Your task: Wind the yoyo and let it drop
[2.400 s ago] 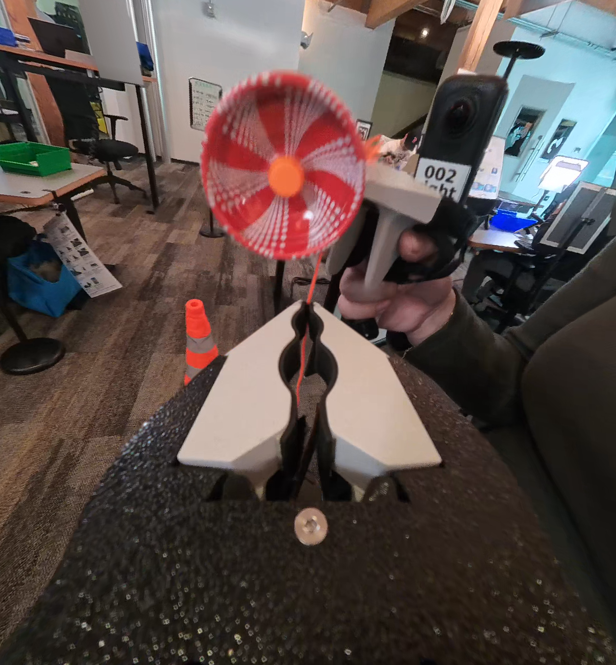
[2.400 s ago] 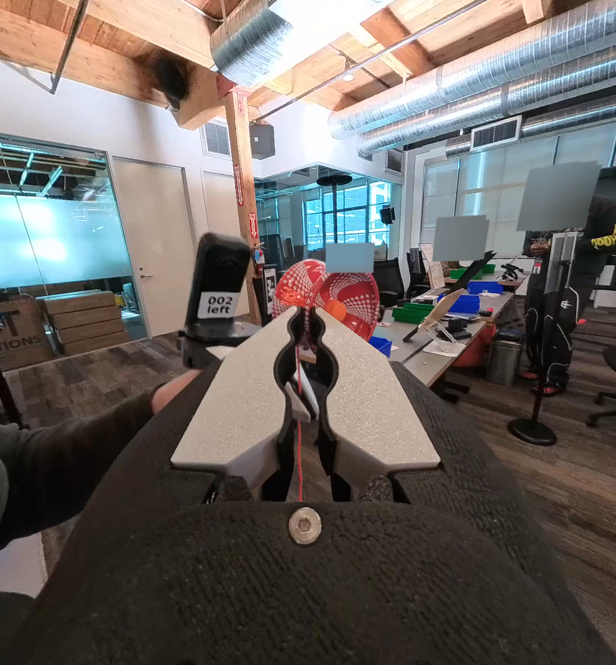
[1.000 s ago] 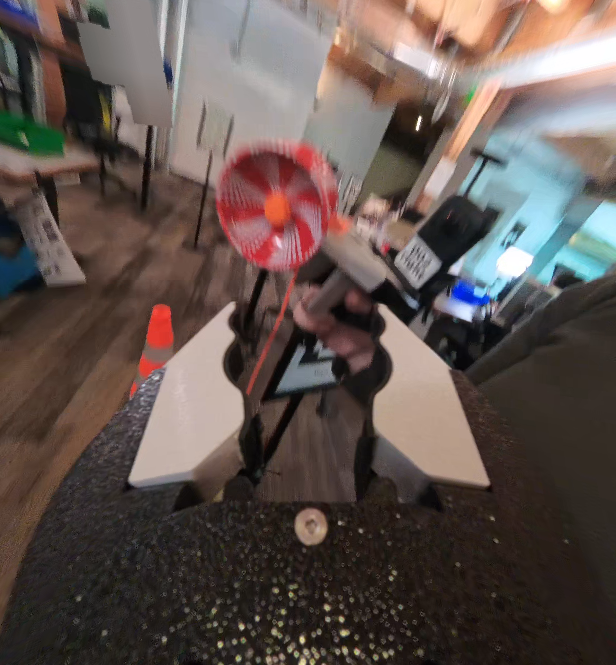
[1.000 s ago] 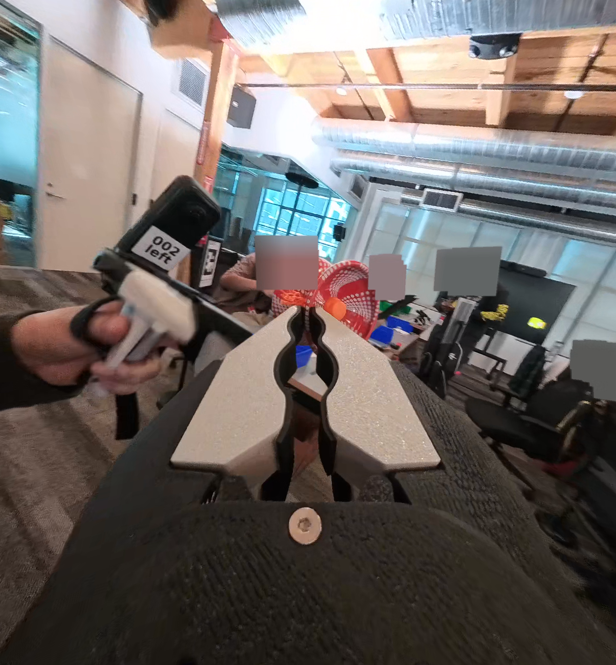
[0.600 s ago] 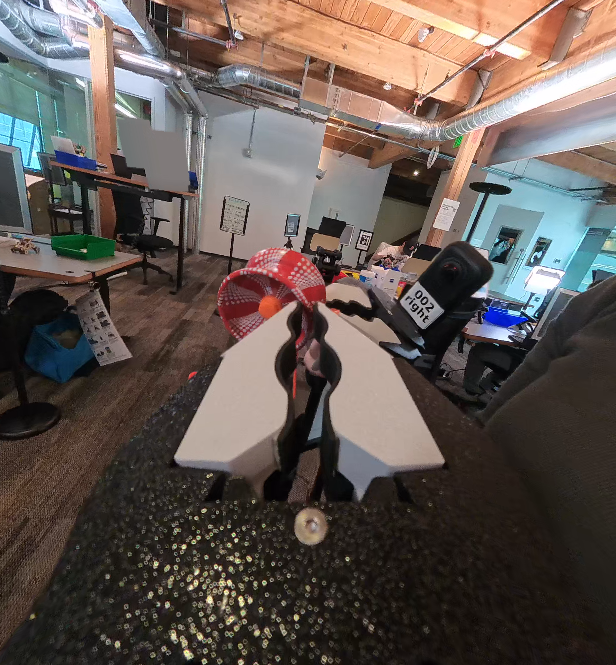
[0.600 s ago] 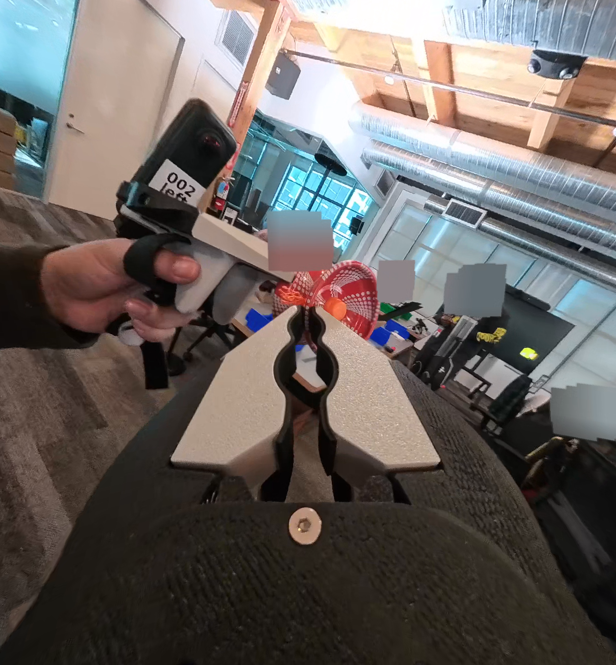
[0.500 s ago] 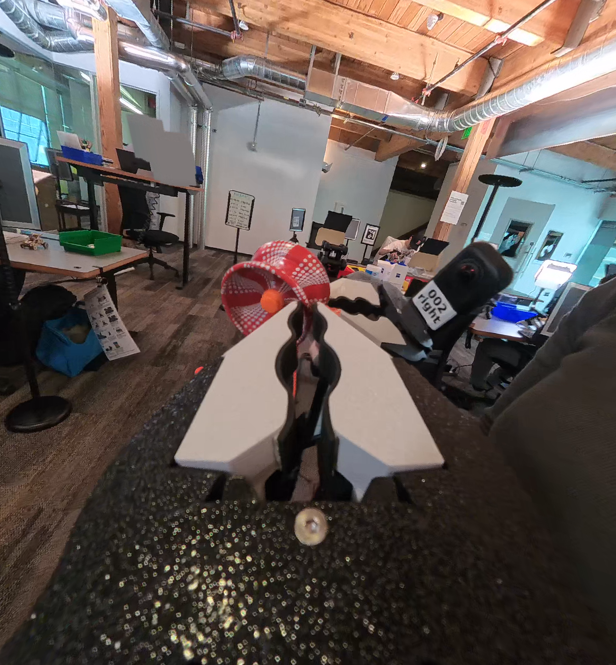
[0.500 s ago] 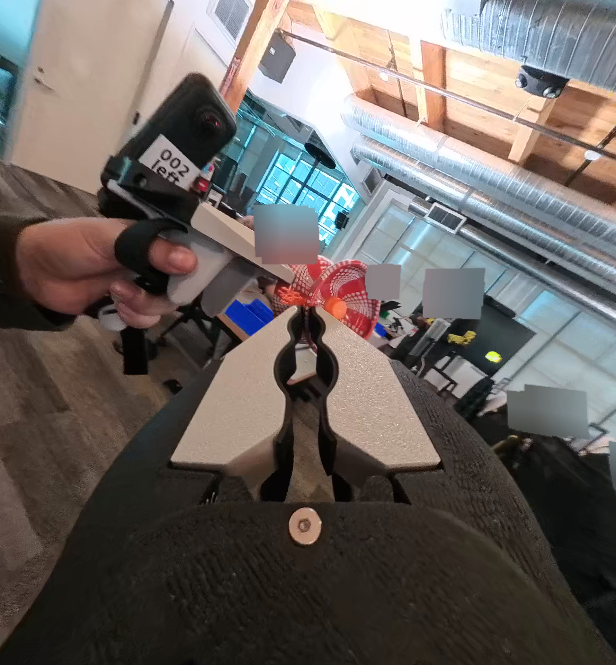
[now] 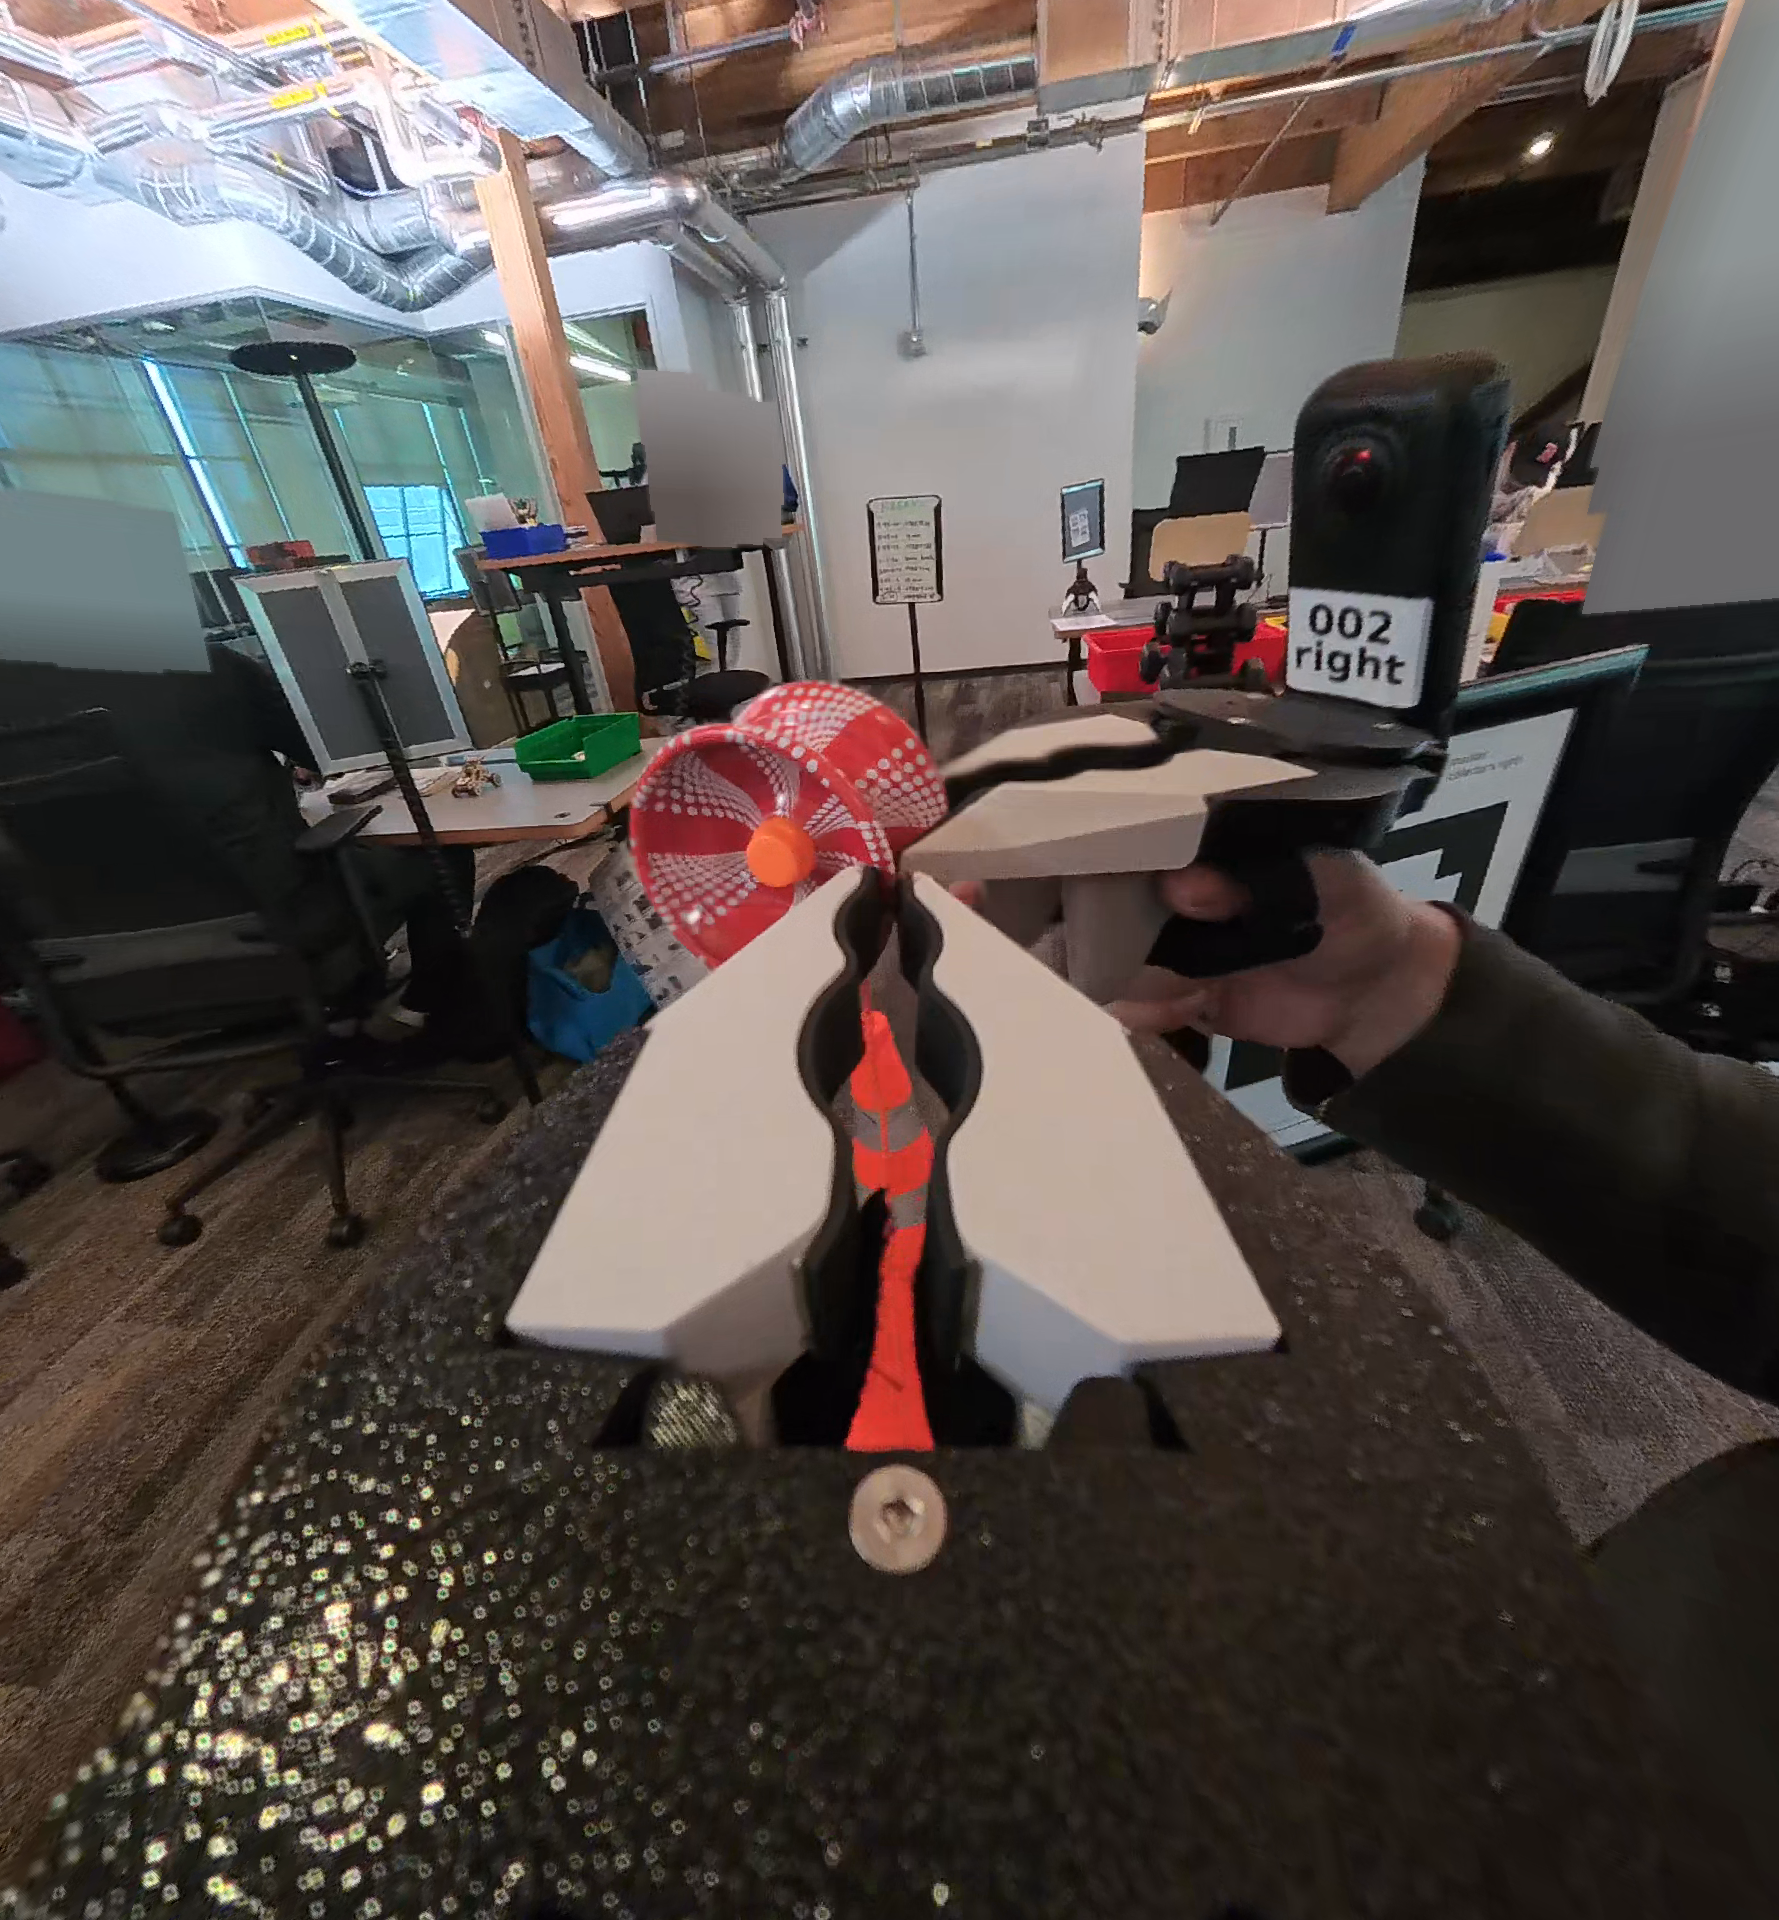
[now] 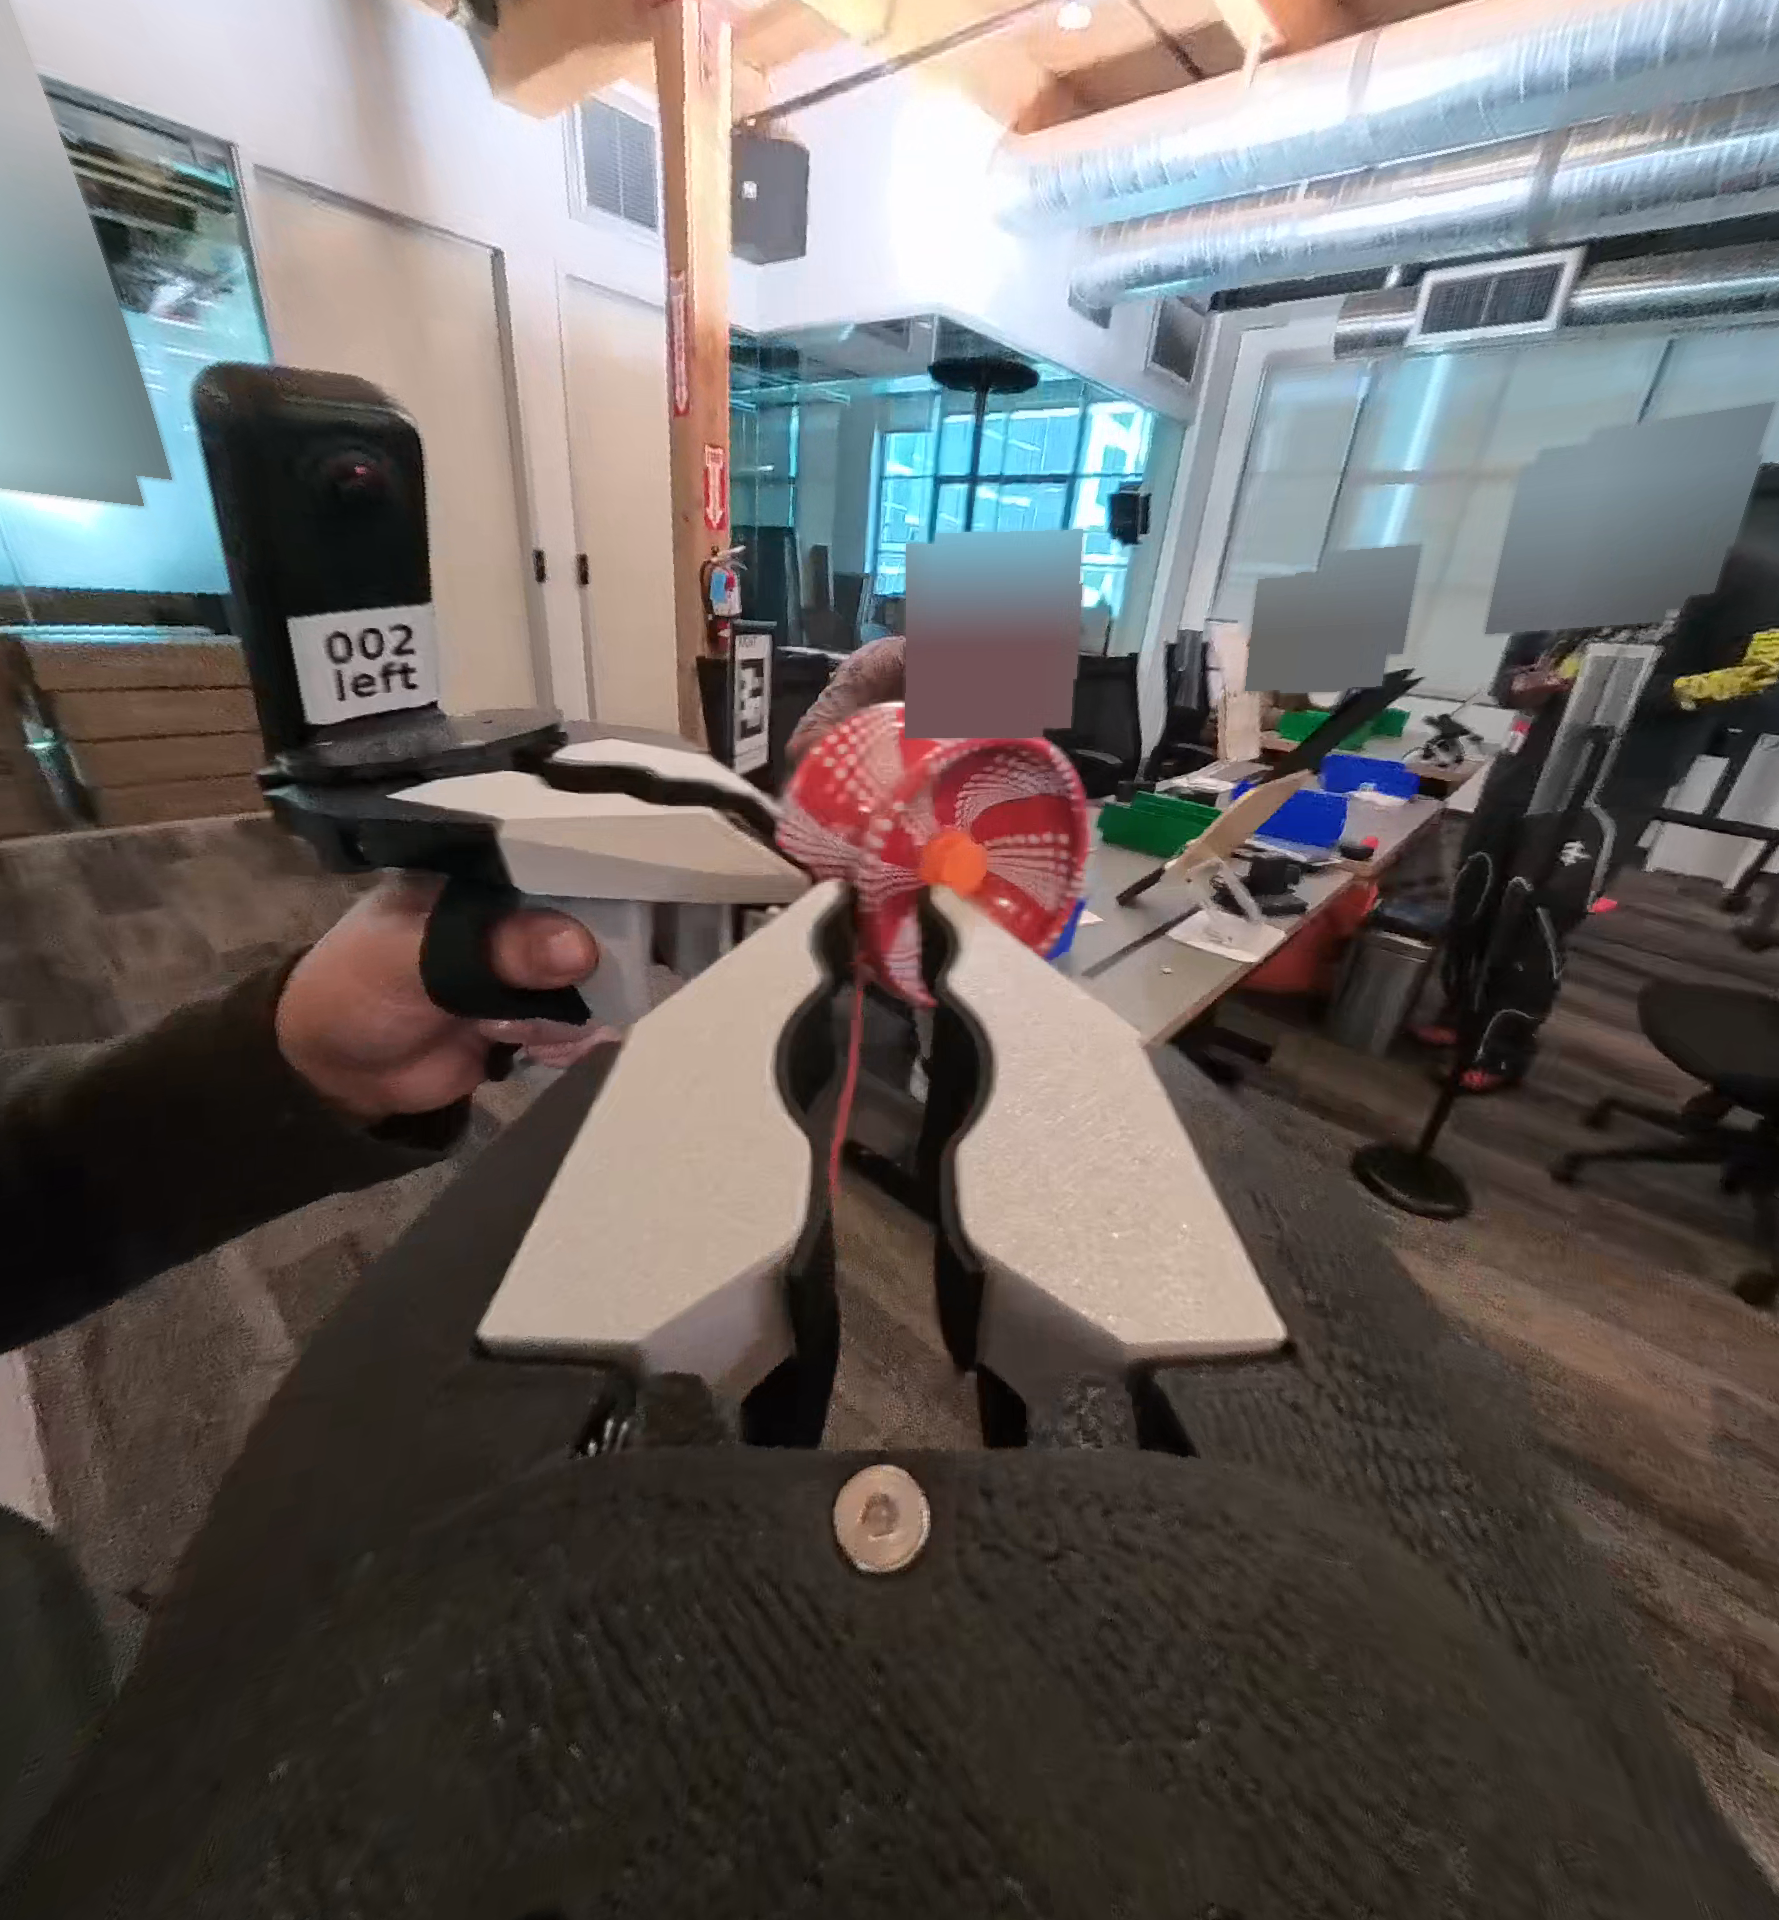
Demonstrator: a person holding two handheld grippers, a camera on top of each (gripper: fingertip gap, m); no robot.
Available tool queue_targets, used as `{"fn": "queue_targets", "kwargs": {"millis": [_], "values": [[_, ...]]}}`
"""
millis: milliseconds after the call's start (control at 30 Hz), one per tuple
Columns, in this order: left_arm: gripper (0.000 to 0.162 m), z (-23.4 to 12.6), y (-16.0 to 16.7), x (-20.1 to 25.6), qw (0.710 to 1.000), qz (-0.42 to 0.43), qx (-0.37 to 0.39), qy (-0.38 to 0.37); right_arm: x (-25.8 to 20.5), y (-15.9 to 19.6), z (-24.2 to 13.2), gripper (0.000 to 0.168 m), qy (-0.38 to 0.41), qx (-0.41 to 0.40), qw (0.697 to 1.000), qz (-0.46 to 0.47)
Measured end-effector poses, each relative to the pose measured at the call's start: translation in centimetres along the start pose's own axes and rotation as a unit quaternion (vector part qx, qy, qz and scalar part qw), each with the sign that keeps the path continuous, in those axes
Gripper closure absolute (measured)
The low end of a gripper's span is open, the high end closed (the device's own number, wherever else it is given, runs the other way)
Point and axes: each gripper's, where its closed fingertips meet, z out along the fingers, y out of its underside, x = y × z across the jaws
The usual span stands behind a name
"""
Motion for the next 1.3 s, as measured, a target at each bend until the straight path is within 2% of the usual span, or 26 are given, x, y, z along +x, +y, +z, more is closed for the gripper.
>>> {"fn": "queue_targets", "kwargs": {"millis": [33,133,200,267,300,367,433,467,533,667,767,900,1000,1067,1133,1200,1300], "values": [[0.161,0.0,0.0,-0.2,1.0,0.003,0.002,-0.004,-0.3,0.1,0.2,0.167,-0.008,-0.006,1.0,0.008],[0.16,-0.4,-1.0,-0.2,0.998,-0.026,0.056,0.005,-0.3,-0.3,0.6,0.168,-0.011,0.004,0.999,0.032],[0.111,-1.1,-0.8,-0.9,0.992,-0.08,0.096,0.018,0.3,-0.3,0.5,0.168,0.003,0.011,0.999,0.043],[0.108,-0.7,1.8,-1.2,0.987,-0.135,0.069,0.055,0.5,-0.2,0.3,0.168,0.0,0.01,0.999,0.049],[0.108,-0.2,3.2,-1.1,0.984,-0.154,0.045,0.071,0.5,-0.3,0.3,0.168,-0.007,0.015,0.998,0.053],[0.12,0.9,6.0,-0.6,0.981,-0.17,-0.009,0.097,-0.1,-0.5,0.0,0.168,-0.027,0.023,0.998,0.059],[0.136,1.8,7.4,-0.4,0.975,-0.186,-0.039,0.116,-0.6,-0.7,0.0,0.168,-0.05,0.021,0.997,0.048],[0.137,2.1,7.6,-0.6,0.971,-0.203,-0.047,0.119,-1.1,-0.6,-0.2,0.168,-0.064,0.012,0.997,0.034],[0.162,2.2,7.7,-0.8,0.964,-0.214,-0.066,0.143,-1.8,0.3,-0.6,0.168,-0.087,-0.018,0.996,0.004],[0.162,2.1,7.0,-3.3,0.977,-0.147,-0.117,0.103,-2.7,2.1,-1.8,0.168,-0.121,-0.079,0.989,-0.026],[0.162,1.4,4.0,-4.1,0.985,-0.088,-0.12,0.082,-1.5,3.7,-2.2,0.167,-0.087,-0.126,0.987,-0.046],[0.162,1.4,0.9,-2.0,0.987,-0.027,-0.136,0.085,-0.4,3.9,-1.5,0.168,-0.043,-0.125,0.99,-0.056],[0.162,1.4,1.6,-0.4,0.98,0.025,-0.185,0.066,0.0,3.7,-0.8,0.168,-0.013,-0.131,0.987,-0.09],[0.162,1.1,2.7,0.8,0.973,0.03,-0.222,0.064,1.0,3.1,-0.8,0.167,0.027,-0.115,0.988,-0.096],[0.162,1.0,3.9,1.5,0.968,0.016,-0.243,0.063,0.9,1.5,-0.8,0.168,0.03,-0.062,0.996,-0.058],[0.162,1.1,4.6,2.1,0.97,-0.023,-0.229,0.083,1.1,0.6,-0.8,0.168,0.037,-0.027,0.999,-0.03],[0.162,1.3,6.3,1.8,0.971,-0.075,-0.208,0.095,0.0,-0.4,-0.7,0.168,-0.004,0.015,1.0,0.016]]}}
